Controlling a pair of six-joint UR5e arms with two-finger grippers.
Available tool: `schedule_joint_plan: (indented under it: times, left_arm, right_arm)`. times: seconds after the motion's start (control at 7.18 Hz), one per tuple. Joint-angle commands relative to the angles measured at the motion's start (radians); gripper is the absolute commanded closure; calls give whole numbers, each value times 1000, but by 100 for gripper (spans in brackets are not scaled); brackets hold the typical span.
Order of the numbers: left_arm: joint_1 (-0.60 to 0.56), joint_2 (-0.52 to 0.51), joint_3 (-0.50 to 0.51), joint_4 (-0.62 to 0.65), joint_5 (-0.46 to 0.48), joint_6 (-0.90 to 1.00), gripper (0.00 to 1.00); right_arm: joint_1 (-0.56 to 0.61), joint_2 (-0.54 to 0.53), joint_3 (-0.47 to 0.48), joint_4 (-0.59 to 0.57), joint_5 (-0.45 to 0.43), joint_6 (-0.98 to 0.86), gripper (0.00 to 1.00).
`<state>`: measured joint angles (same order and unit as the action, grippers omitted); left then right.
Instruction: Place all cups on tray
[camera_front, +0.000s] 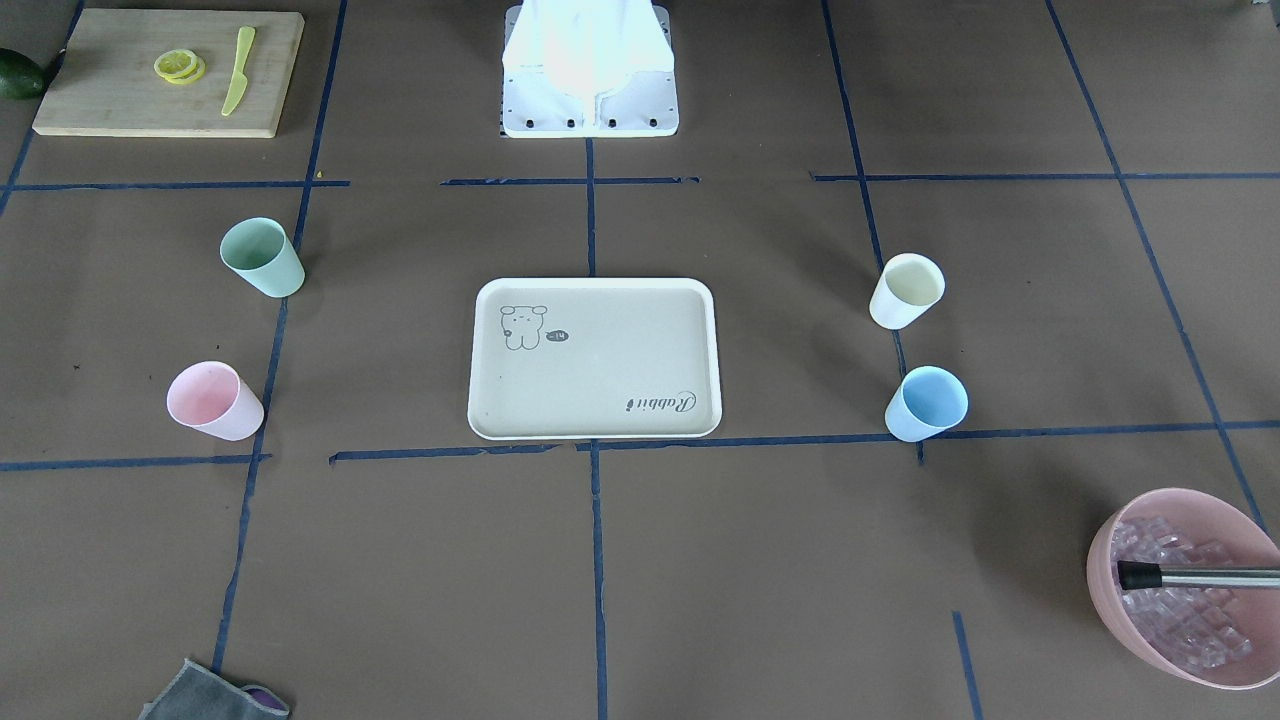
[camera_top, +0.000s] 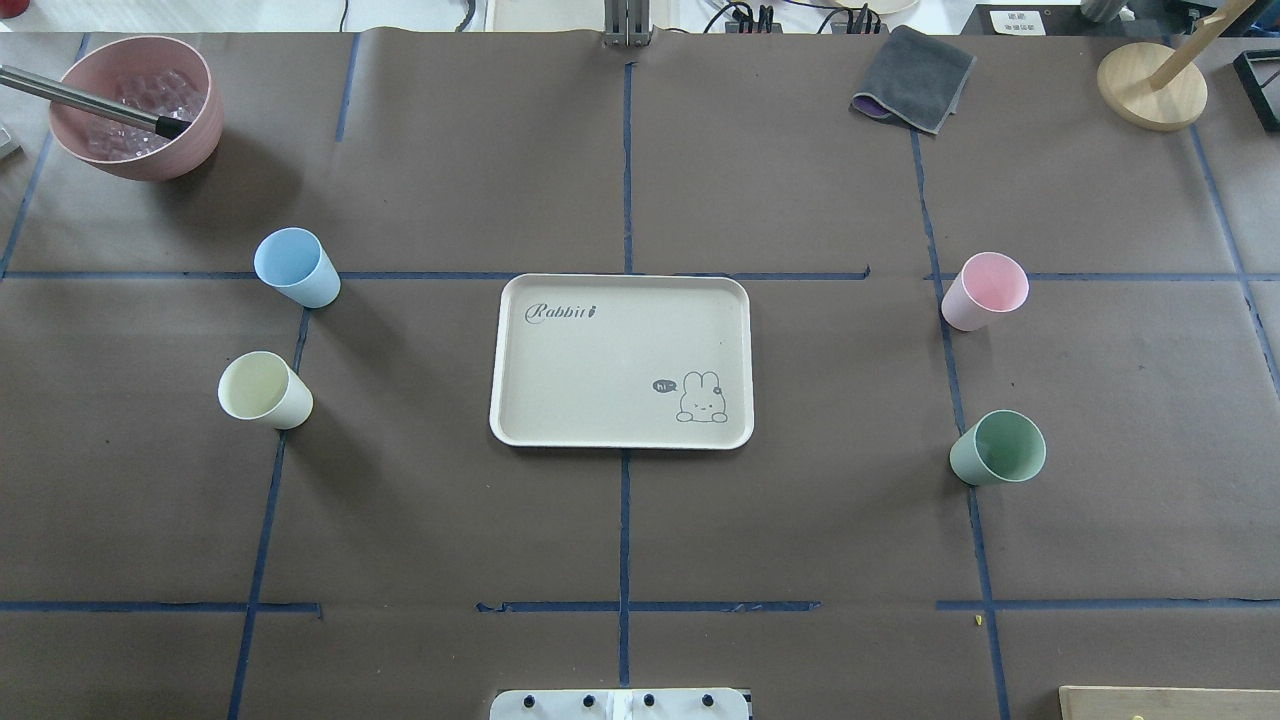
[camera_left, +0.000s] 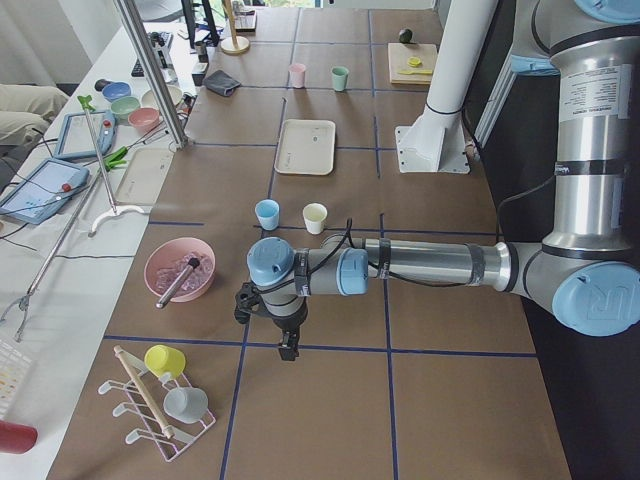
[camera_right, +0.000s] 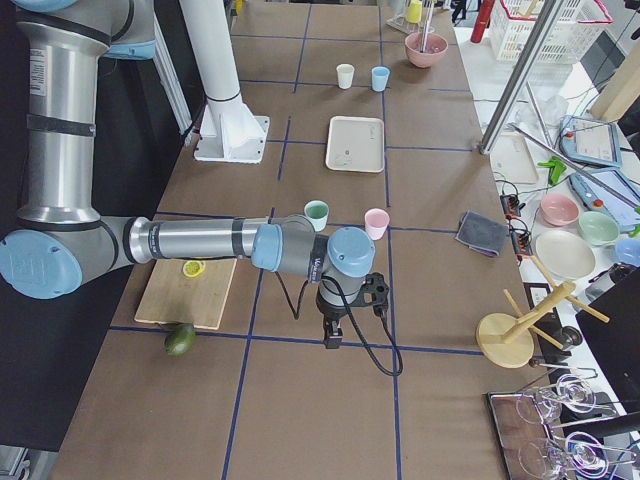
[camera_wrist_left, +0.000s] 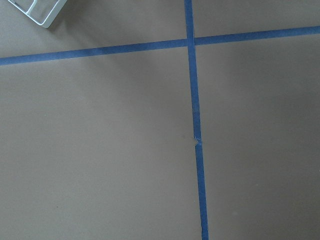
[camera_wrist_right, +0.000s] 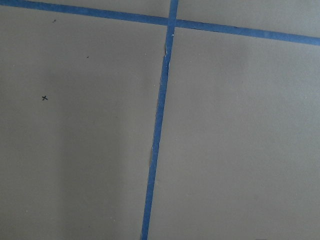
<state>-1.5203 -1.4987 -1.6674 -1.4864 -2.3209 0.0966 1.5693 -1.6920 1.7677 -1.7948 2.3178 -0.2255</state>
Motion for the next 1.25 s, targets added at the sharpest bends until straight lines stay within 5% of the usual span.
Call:
schedule_joint_plan:
  times: [0.0, 0.42, 1.11]
  left_arm:
    - [0, 0, 2, 0, 1, 0, 0]
    - [2, -2, 0, 0, 0, 0, 0]
    - [26, -79, -52, -11, 2, -9, 0]
  right_arm:
    - [-2, 0, -1, 0, 0, 0, 0]
    - [-14, 5, 4, 2, 33, 0, 0]
    - [-182, 35, 4, 428, 68, 275, 0]
